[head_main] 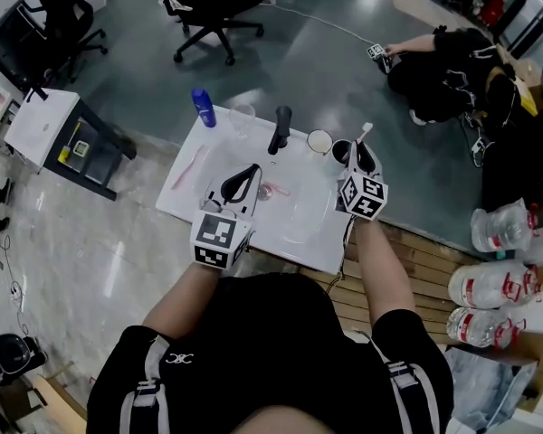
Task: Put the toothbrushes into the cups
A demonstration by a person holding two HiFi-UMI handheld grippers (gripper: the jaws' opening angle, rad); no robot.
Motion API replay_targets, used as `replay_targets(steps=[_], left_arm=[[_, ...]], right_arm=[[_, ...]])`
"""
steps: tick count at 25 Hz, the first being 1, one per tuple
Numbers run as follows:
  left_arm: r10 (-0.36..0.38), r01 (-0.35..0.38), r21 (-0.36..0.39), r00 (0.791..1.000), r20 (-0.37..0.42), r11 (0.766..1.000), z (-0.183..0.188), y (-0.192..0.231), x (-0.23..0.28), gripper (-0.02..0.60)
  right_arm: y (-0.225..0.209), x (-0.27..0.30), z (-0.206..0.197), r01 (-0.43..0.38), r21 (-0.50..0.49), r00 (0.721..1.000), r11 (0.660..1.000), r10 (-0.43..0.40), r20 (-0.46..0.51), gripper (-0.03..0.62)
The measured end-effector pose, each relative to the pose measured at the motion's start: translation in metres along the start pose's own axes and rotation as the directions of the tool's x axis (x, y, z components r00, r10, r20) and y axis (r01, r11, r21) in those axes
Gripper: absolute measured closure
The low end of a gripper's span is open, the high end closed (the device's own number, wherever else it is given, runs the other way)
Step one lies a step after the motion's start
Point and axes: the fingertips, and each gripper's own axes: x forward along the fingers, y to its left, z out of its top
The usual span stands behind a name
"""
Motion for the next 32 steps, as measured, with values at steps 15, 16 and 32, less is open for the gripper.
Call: replay_targets(steps=[15,16,32], left_arm=[[0.001,-0.001,-0.012,1.0,-0.006,1.0,-0.004,0.012,0.015,0.568],[0.0,0.0,-0.013,1.0,-0.007,1.0,-0.005,0.012,0.015,0.568],[-0.014,0.014,-0.019,1.0,-0.007,1.0,-0.007,0.023,0.015,0.568]], right_arm=[[0.007,0.012,-0.036,-0.013,-0.046,0.995,0.999,0.008,-0.104,0.53],[0.008,0.013,-0.037,-0.014,-0.05,0.994,0.999,0.008,-0.11,0.53],[0.014,0.013,-0.042,-0.015,-0.025,0.989,1.0,0.012,-0.145,0.476]])
